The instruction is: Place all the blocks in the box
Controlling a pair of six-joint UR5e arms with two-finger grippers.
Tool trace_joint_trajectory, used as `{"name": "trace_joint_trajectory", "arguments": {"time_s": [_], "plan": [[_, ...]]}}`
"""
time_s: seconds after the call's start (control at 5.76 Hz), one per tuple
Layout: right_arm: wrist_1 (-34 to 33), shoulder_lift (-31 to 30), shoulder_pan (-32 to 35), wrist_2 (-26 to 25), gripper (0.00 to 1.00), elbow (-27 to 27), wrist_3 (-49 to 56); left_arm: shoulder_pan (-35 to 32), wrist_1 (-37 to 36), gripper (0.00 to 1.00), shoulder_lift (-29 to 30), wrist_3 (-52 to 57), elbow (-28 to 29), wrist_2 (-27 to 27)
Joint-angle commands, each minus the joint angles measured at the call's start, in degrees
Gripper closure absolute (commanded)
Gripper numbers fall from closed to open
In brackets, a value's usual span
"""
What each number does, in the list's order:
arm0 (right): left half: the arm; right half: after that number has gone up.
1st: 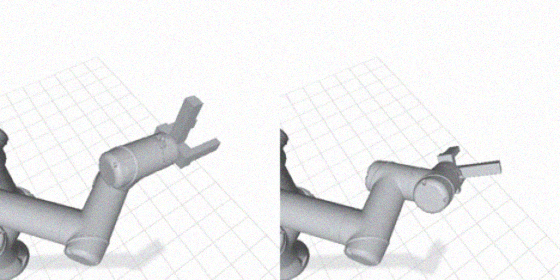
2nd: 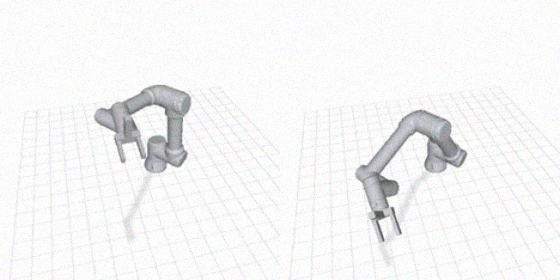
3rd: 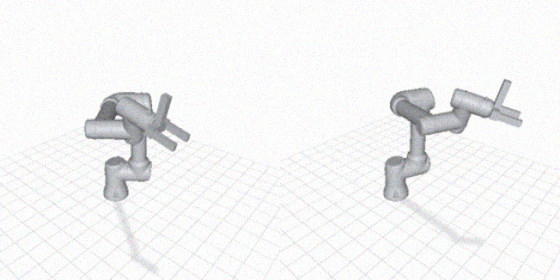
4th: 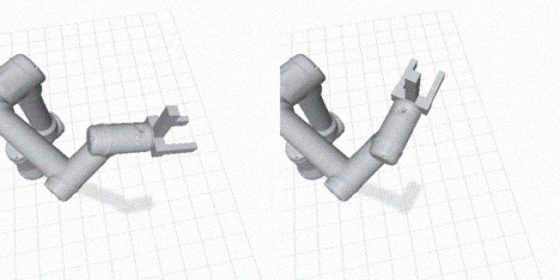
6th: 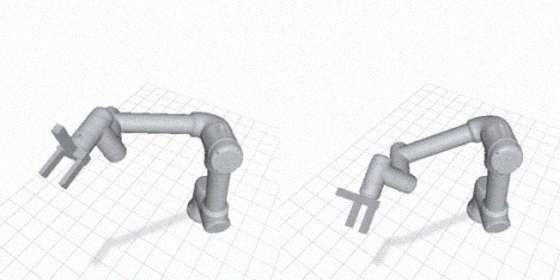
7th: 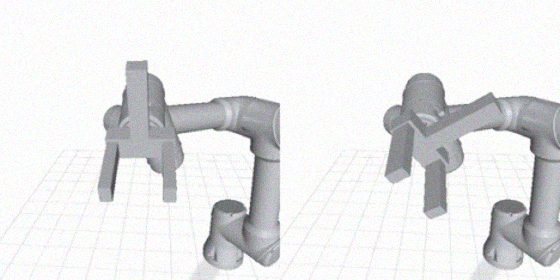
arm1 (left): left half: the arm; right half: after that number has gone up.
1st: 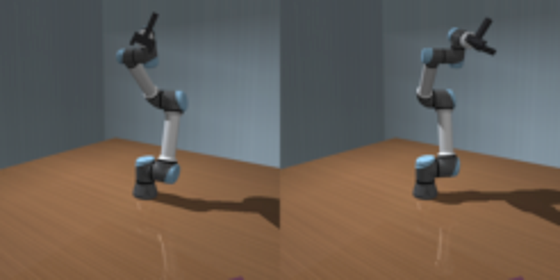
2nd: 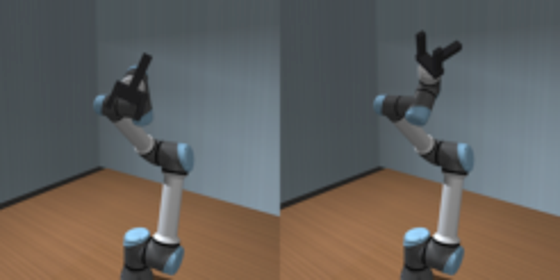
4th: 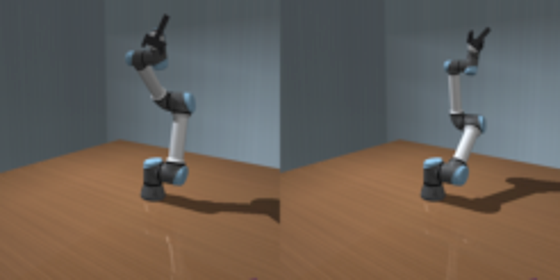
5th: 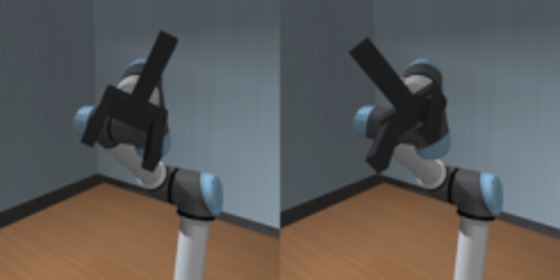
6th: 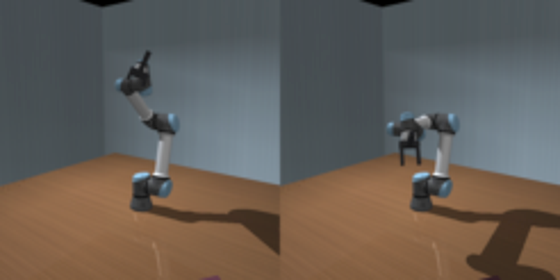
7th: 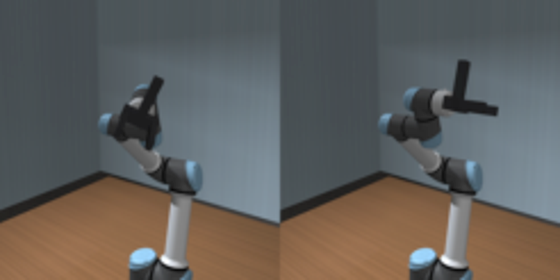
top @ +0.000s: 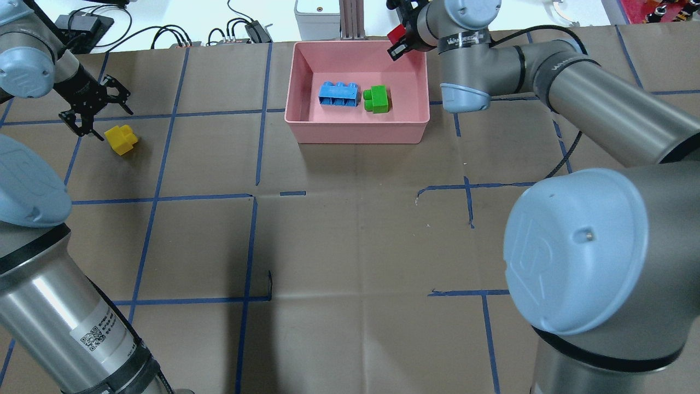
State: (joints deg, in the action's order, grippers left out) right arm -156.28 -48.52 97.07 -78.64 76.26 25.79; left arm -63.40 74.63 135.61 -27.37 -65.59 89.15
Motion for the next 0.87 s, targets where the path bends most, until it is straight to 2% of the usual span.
{"name": "trace_joint_trajectory", "arguments": {"time_s": [0.0, 0.17, 0.35, 0.52, 0.69], "plan": [[0.4, 4.7, 3.3, 0.5, 0.95, -3.8, -9.6, 0.2, -3.9, 0.01, 0.0, 1.9, -3.9, 0.1], [1.9, 3.9, 3.5, 2.2, 0.82, -3.1, -11.2, 0.5, -7.2, 0.01, 0.0, 2.8, -6.3, 0.4], [11.9, 3.7, 3.5, 2.4, 0.01, -3.8, -11.5, 0.6, -8.1, 0.02, 0.0, 3.5, -6.7, 0.5], [14.4, 2.9, 3.4, 2.3, 0.0, -4.0, -11.5, 0.6, -8.1, 0.13, 0.0, 3.6, -6.7, 0.5], [14.4, 2.6, 3.3, 2.3, 0.0, -4.2, -11.4, 0.6, -7.9, 0.32, -0.1, 3.6, -6.5, 0.5]]}}
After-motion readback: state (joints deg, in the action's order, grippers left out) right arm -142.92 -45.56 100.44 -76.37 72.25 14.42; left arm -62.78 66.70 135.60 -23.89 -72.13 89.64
